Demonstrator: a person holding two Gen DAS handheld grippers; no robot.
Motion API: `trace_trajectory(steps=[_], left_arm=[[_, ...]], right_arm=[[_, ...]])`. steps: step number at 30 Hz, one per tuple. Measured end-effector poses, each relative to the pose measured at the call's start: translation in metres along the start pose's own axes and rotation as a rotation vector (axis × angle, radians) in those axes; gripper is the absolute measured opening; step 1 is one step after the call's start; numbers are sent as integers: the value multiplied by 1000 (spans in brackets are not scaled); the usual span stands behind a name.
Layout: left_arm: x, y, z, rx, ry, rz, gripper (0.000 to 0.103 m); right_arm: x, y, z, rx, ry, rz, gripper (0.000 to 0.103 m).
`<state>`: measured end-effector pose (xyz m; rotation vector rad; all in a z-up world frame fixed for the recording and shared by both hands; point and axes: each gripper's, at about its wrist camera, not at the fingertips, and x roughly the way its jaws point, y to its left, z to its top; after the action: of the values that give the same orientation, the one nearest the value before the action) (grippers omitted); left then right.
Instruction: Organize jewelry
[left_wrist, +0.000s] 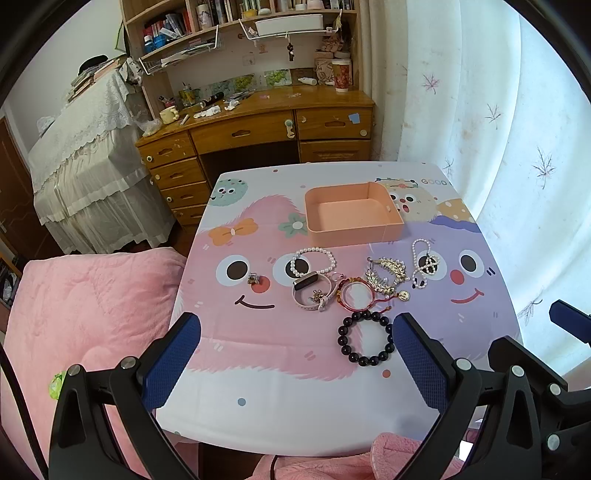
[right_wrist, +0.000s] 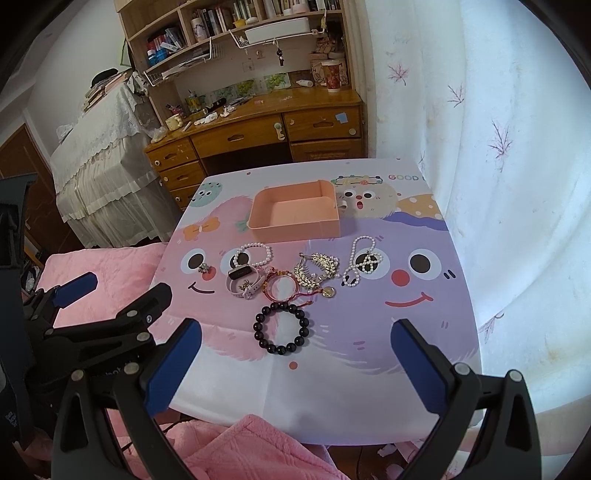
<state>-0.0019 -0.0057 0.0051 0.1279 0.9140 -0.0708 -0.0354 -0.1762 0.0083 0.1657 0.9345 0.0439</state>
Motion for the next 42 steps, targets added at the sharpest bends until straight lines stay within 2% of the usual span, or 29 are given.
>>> trace_trajectory(steps=[10,17,21,28,33,36,38,42], left_arm=[[-3,-1,0,-16,-6,-2,102],[-2,2,3,-34,27,0,102],[-1,2,4,-26,-3,22,102],[7,4,0,21,27,23,102],[19,15,-1,5,79,-45,102],[36,23,-3,-18,121,-118,102],[54,28,-5,-32,139,-163,102],[100,43,-8,-64,250,-213,102]], right_arm=[[-1,-1,1,-4,0,3,103],[-1,1,6,-16,1,6,103],[-1,1,6,-13,1,7,103],[6,2,10,-15,0,19,103],[17,4,8,-33,6,16,103],[26,10,4,-56,11,6,103],[34,17,1,-92,8,-20,103],[62,34,-6,-160,57,-36,103]])
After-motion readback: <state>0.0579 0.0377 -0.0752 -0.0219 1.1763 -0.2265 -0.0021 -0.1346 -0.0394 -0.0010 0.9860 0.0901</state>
